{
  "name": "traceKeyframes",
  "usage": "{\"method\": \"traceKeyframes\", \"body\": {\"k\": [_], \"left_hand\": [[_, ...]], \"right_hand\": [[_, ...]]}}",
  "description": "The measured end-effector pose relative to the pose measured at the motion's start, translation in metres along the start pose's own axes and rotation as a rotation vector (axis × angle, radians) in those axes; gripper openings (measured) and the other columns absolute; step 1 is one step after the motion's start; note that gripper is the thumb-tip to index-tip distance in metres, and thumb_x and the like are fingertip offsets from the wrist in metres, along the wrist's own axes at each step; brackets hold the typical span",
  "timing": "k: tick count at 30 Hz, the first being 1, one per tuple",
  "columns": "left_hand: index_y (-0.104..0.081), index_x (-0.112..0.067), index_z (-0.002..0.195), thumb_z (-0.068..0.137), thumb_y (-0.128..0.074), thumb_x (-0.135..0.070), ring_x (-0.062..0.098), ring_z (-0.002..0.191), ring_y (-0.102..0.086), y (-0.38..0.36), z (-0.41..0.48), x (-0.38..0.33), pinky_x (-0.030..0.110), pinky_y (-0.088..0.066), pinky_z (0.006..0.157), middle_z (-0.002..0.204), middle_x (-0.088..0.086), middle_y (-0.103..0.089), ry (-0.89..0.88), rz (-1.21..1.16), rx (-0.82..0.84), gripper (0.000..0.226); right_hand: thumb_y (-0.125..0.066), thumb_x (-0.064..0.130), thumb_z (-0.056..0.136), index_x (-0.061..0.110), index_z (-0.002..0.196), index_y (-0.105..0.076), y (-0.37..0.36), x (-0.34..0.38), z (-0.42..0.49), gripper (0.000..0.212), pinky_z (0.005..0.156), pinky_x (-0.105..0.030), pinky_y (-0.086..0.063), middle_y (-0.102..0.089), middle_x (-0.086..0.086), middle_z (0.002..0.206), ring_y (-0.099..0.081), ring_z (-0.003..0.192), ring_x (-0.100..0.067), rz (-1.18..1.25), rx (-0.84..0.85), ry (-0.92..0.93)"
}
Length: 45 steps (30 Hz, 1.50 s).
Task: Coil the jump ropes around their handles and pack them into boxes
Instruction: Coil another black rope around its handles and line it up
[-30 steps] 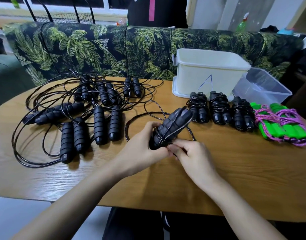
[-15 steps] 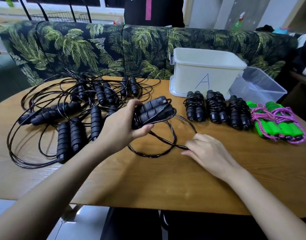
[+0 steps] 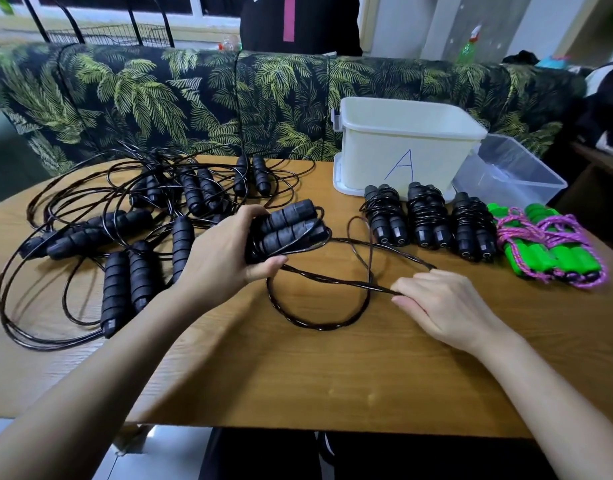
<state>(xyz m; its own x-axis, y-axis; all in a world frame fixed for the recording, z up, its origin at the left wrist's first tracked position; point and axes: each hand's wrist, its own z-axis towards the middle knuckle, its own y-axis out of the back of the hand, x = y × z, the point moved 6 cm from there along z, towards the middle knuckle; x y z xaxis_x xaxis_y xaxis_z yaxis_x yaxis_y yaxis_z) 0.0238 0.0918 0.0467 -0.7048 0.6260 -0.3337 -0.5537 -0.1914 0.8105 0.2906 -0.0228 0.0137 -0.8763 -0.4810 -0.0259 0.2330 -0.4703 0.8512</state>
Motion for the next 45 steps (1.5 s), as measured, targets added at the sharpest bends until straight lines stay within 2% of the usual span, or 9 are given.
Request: {"method": "traceKeyframes", "body": {"k": [3,6,11,16,22,27,33,40,45], "left_hand": [[-0.048,-0.012,0.130,0.071,-0.048,-0.073,0.031,0.101,-0.063,0.001,-0.003,0.000,0.036,-0.043,0.074,0.111,0.007,-0.066,-0.045,-0.004,-0.008,0.085],[-0.045,-0.014,0.128,0.073,-0.051,-0.071,0.032,0.098,-0.064,-0.002,-0.007,0.000,0.039,-0.048,0.075,0.109,0.009,-0.066,-0.106,0.005,-0.004,0.079],[-0.040,-0.021,0.124,0.075,-0.052,-0.071,0.031,0.096,-0.064,-0.004,-0.011,0.001,0.039,-0.049,0.076,0.109,0.008,-0.067,-0.163,-0.009,-0.001,0.070],[-0.045,-0.016,0.121,0.084,-0.038,-0.081,0.019,0.092,-0.054,0.004,-0.023,-0.038,0.034,-0.040,0.078,0.099,0.004,-0.064,-0.452,0.022,0.081,0.075],[-0.043,-0.009,0.118,0.086,-0.043,-0.077,0.019,0.081,-0.057,-0.005,-0.059,-0.102,0.036,-0.049,0.073,0.095,0.000,-0.064,-0.757,0.318,0.096,0.075],[-0.043,-0.009,0.096,0.073,-0.058,-0.079,0.021,0.065,-0.051,-0.026,-0.055,-0.097,0.034,-0.040,0.059,0.073,0.002,-0.054,-0.641,0.564,0.111,0.075],[-0.036,-0.013,0.091,0.049,-0.079,-0.071,0.026,0.058,-0.055,-0.015,-0.021,-0.075,0.034,-0.039,0.051,0.066,0.006,-0.056,-0.253,0.535,0.018,0.084],[-0.044,-0.007,0.085,0.047,-0.056,-0.082,0.029,0.054,-0.055,0.005,-0.003,-0.052,0.033,-0.039,0.048,0.063,0.007,-0.053,-0.078,0.375,-0.063,0.085],[-0.044,-0.005,0.093,0.057,-0.043,-0.091,0.032,0.053,-0.060,0.016,-0.002,-0.049,0.027,-0.030,0.046,0.061,0.006,-0.055,-0.010,0.162,-0.171,0.093]], "right_hand": [[-0.038,0.041,0.101,0.021,0.083,-0.067,-0.004,-0.008,0.001,0.040,0.048,-0.014,-0.030,-0.062,0.014,0.070,-0.060,0.061,-0.012,-0.014,0.046,-0.091],[-0.041,0.047,0.099,0.029,0.088,-0.073,-0.009,-0.017,0.002,0.038,0.050,-0.019,-0.036,-0.064,0.018,0.074,-0.061,0.069,-0.011,0.017,0.060,-0.240],[-0.047,0.035,0.101,0.029,0.103,-0.073,-0.024,-0.030,0.005,0.027,0.078,-0.030,-0.031,-0.059,0.020,0.084,-0.049,0.084,-0.009,0.133,0.181,-0.439],[-0.047,0.027,0.102,0.030,0.085,-0.064,-0.018,-0.024,0.030,0.025,0.082,-0.031,-0.028,-0.061,0.018,0.085,-0.048,0.086,-0.011,0.045,0.199,-0.545],[-0.045,0.030,0.102,0.027,0.092,-0.069,-0.011,0.009,0.073,0.026,0.077,-0.033,-0.028,-0.068,0.012,0.088,-0.056,0.089,-0.019,-0.032,0.075,-0.508],[-0.051,0.028,0.100,0.022,0.089,-0.069,0.015,0.030,0.085,0.022,0.074,-0.034,-0.035,-0.070,0.010,0.083,-0.063,0.085,-0.021,0.029,-0.110,-0.453],[-0.043,0.037,0.096,0.025,0.084,-0.070,0.042,0.070,0.068,0.032,0.053,-0.025,-0.038,-0.067,0.012,0.073,-0.061,0.063,-0.016,0.045,-0.168,-0.349],[-0.042,0.035,0.101,0.020,0.095,-0.074,0.045,0.082,0.039,0.036,0.038,-0.026,-0.041,-0.057,0.010,0.064,-0.050,0.048,-0.012,0.018,-0.171,-0.272],[-0.049,0.022,0.099,0.010,0.109,-0.071,0.023,0.089,0.024,0.027,0.043,-0.021,-0.033,-0.054,0.004,0.068,-0.051,0.050,-0.013,-0.188,-0.143,-0.131]]}}
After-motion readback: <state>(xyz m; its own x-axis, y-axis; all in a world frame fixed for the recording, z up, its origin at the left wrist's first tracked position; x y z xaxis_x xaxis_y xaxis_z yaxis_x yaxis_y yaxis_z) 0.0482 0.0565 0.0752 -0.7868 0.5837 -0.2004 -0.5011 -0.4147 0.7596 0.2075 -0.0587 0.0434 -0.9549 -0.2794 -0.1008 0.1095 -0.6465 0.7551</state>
